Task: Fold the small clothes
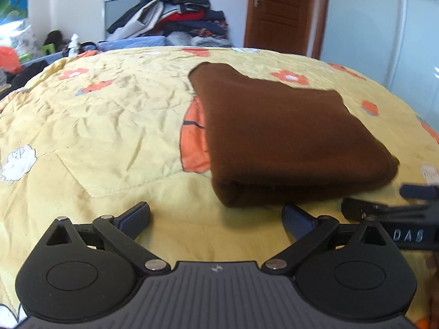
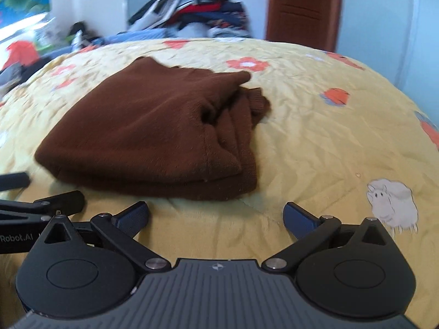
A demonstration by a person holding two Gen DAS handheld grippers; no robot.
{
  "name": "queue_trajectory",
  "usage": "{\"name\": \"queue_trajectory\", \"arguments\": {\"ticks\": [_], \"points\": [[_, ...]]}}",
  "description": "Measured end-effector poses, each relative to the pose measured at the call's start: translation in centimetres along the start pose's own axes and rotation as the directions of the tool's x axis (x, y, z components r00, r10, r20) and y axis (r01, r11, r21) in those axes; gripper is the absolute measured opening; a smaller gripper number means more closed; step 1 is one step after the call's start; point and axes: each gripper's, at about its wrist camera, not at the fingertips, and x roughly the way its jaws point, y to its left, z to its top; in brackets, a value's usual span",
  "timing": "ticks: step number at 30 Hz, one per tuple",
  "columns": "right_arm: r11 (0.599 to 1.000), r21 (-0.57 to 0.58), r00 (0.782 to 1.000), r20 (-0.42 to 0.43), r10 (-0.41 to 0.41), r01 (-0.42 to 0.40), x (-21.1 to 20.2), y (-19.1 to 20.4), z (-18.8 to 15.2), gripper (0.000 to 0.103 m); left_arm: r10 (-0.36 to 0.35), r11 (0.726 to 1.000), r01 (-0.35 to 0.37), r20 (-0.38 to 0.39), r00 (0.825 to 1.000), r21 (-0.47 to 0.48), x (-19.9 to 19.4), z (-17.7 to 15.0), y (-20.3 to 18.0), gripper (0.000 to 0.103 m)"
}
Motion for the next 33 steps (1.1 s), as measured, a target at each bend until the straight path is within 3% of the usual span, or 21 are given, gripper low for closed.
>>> {"name": "queue_trajectory", "arguments": {"ticks": [6,33], "points": [[0.999,0.030,0.999,0.003,-0.038,0.038,1.22,0.44,0.46,0.103,-0.004,1.000,0.004,0.001,1.000,0.009,-0.02,-0.04,-0.03,0.103],[0.998,0.034,0.999,0.017,-0.044,0.044,0.85,0.64,0.08,0.103,0.005,1.000,-0.005,0.004,1.000,0.008,-0.24,-0.24,-0.13,0.103]]}}
